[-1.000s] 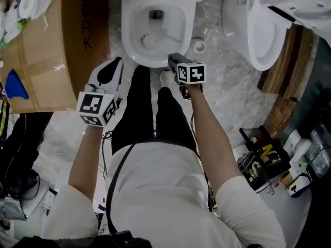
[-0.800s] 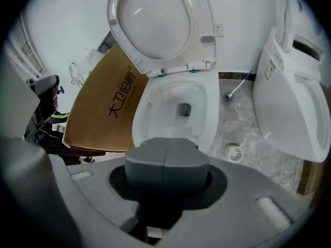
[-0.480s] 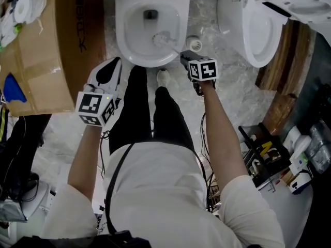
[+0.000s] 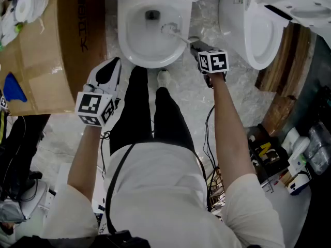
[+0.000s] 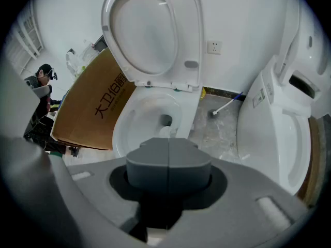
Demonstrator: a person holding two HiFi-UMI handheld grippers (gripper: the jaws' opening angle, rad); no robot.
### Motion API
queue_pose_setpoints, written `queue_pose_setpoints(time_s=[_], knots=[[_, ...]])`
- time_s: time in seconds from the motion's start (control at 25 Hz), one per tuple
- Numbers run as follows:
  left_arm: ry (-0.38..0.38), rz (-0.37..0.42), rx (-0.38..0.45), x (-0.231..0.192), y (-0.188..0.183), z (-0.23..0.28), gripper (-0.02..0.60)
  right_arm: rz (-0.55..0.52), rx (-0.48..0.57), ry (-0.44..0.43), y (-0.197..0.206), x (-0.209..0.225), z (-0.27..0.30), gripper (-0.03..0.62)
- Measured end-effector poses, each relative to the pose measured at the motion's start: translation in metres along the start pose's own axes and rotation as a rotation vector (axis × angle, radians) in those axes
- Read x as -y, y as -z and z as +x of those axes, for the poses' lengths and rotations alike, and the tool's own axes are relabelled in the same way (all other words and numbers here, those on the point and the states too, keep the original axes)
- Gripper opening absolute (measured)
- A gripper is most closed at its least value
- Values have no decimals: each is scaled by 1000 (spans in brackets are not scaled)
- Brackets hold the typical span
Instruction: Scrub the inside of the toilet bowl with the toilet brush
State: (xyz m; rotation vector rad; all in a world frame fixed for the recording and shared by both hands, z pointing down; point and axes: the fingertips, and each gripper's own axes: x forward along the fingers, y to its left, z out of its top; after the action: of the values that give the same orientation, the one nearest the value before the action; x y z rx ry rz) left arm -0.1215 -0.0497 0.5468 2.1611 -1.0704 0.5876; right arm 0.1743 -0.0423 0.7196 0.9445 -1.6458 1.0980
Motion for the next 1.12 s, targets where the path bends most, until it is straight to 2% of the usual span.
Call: queue_pose_setpoints(time_s=[0.32,0.56,0.92,1.12], knots=[[-6,-4,3,-11,-2,-2,-12,-43,59,67,-48,12,-1,146],[-20,-12,-1,-19,-2,-5,-12,-58,106,85,-86,0,9,146],[-54,-18,-10,-41,-1,-19,-12,-72,135,10,-124,-60,47,146],[-66,-19,-7,-47,0,-23,-12,-107,119,-43,-121,-100,59,146]])
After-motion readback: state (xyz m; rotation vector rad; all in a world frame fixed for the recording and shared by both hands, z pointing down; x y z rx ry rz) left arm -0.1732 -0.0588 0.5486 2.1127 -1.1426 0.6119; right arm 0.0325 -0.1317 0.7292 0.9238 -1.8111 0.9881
